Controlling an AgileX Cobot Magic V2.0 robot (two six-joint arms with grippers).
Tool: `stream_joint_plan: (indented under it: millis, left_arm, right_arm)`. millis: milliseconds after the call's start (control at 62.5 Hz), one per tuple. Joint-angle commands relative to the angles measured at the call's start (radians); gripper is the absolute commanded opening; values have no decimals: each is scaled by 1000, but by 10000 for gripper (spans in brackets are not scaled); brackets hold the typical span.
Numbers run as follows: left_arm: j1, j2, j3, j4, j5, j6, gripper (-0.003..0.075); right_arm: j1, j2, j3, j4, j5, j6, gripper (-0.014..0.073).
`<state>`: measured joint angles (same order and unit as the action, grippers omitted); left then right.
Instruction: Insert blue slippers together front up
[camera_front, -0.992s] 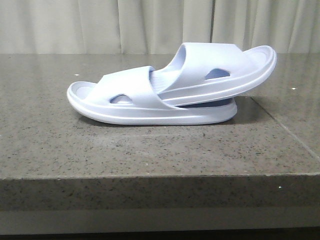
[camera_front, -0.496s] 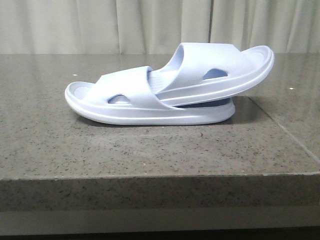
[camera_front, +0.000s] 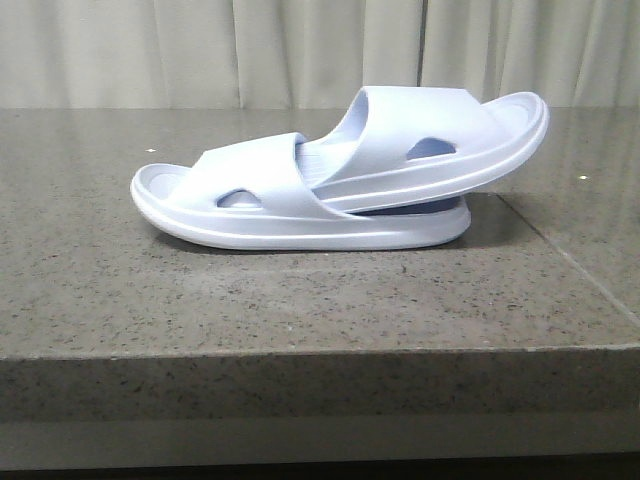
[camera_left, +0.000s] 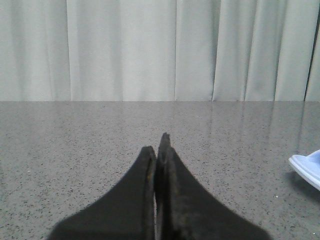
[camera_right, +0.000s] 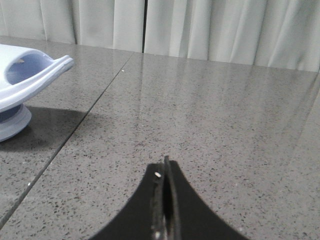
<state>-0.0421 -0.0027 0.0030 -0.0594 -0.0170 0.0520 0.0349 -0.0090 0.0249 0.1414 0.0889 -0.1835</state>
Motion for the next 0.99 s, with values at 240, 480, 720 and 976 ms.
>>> stream_joint_plan:
  millis: [240, 480, 720, 976]
  left_arm:
    - [-6, -17, 6, -6, -84, 2, -20]
    - [-6, -17, 6, -6, -84, 2, -20]
    - [-6, -17, 6, -6, -84, 2, -20]
    - [-6, -17, 6, -6, -84, 2, -20]
  right_arm:
    - [-7, -18, -4, -3, -89, -9, -68]
    - [-7, -18, -4, -28, -96, 49, -68]
    - [-7, -18, -4, -113, -161, 193, -68]
    - [-10, -18, -4, -113, -186, 222, -68]
